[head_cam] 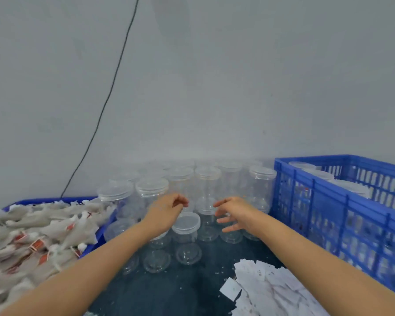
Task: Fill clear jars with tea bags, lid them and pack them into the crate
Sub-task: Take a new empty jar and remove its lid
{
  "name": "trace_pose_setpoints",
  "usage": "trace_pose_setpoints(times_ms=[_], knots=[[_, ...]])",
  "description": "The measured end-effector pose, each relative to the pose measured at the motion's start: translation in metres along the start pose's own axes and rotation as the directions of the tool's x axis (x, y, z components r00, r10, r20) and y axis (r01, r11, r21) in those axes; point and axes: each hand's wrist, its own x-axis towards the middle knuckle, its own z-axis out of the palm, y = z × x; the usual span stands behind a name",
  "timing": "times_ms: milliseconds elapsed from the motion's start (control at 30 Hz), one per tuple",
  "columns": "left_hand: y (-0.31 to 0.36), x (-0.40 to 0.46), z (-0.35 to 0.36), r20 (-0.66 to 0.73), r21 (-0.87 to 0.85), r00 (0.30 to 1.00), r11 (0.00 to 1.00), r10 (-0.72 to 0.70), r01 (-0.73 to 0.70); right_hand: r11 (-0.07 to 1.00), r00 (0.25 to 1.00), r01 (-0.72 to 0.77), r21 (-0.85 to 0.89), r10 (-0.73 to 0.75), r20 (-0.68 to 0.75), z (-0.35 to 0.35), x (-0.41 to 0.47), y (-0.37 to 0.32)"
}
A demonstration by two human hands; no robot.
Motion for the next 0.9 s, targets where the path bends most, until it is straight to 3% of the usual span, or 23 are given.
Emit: trace_pose_setpoints(times_ms=[67,167,333,500,633,800,900], knots=[[-0.017,-0.004,0.011,0.076,0.059,0.997,0.998,-0.014,0.01,0.999,1.0,-0.012,0.03,0.013,-0.009,0.023,0.017,0.009],[-0.031,-0.01,0.031,0.138,0.095,0.986,0.992,-0.099,0.086,0.997,0.999,0.035,-0.063,-0.037,-0.031,0.051,0.037,0.024],[-0.043,-0.019,0.053,0.231,0.032,0.969,0.996,-0.087,0.082,0.983,0.989,0.146,-0.111,-0.147,0.007,0.075,0.06,0.041],[-0.05,-0.018,0.062,0.27,0.157,0.96,0.987,-0.077,0.035,0.96,0.972,0.229,-0.159,-0.235,-0.019,0.087,0.075,0.053],[-0.05,-0.023,0.064,0.291,0.181,0.956,0.983,-0.028,-0.026,0.913,0.94,0.238,-0.331,-0.302,-0.159,0.091,0.079,0.068],[-0.046,-0.025,0.056,0.313,0.114,0.95,0.992,0.015,-0.053,0.899,0.903,0.263,-0.351,-0.357,-0.239,0.089,0.072,0.075],[-0.047,-0.028,0.045,0.231,0.063,0.97,0.993,0.08,-0.096,0.891,0.889,0.287,-0.352,-0.385,-0.249,0.078,0.061,0.065]])
